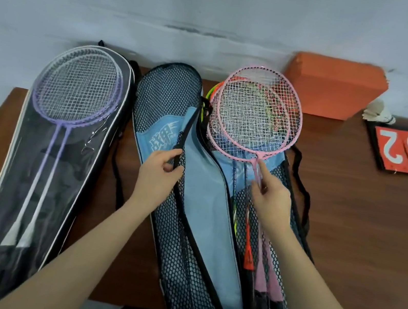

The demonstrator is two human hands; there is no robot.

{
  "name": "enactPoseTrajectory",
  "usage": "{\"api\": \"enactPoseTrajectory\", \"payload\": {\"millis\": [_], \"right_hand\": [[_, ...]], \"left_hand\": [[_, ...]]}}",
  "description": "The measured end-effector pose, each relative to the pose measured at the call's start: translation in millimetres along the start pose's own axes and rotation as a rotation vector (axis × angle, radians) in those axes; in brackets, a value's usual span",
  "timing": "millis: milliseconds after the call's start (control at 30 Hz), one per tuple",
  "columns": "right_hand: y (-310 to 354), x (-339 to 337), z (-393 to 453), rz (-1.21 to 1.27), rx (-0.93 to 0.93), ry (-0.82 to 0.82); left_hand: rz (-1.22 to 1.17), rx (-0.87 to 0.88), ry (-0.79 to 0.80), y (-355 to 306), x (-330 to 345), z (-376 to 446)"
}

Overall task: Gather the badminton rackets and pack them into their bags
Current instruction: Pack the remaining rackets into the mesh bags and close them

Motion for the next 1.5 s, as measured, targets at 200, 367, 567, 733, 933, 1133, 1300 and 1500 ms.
{"api": "enactPoseTrajectory", "payload": {"millis": [200,367,567,733,933,1133,1300,1500], "right_hand": [[-6.3,-24.7,-9.0,0.08,0.019,-0.102],[-9.1,-46.2,-22.1,0.043,-0.005,-0.16],[-18.3,-67.4,-47.0,0.048,-0.069,-0.153],[-18.3,-50.3,-74.4,0.005,-0.125,-0.041],[-13.6,-25.5,-100.7,-0.08,-0.17,0.083],[0.8,-15.5,-93.9,0.133,-0.035,0.247],[18.4,-2.2,-90.0,0.258,0.009,0.349],[31.8,21.7,-94.9,0.303,-0.011,0.375]], "left_hand": [[-0.107,-0.012,0.027,-3.1,8.0,1.8],[-0.134,-0.021,0.125,-19.1,27.4,6.0],[-0.162,-0.035,0.108,-22.7,42.9,13.5],[-0.202,-0.014,-0.033,-19.8,46.8,14.6],[-0.189,0.026,0.02,-26.7,55.4,3.1],[-0.03,0.126,0.148,-28.8,61.0,-4.6],[0.007,0.158,0.234,-28.9,50.6,-8.9],[0.081,0.252,0.301,-25.8,39.7,-8.4]]}}
Point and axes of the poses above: each hand's wrist, its own z-axis towards the middle knuckle, its own x-axis out of the palm, y = z × x, the point moved 5 cm from there along z, towards the middle knuckle, and after that the axes turned 6 degrees about -z, right-handed, at the moved point
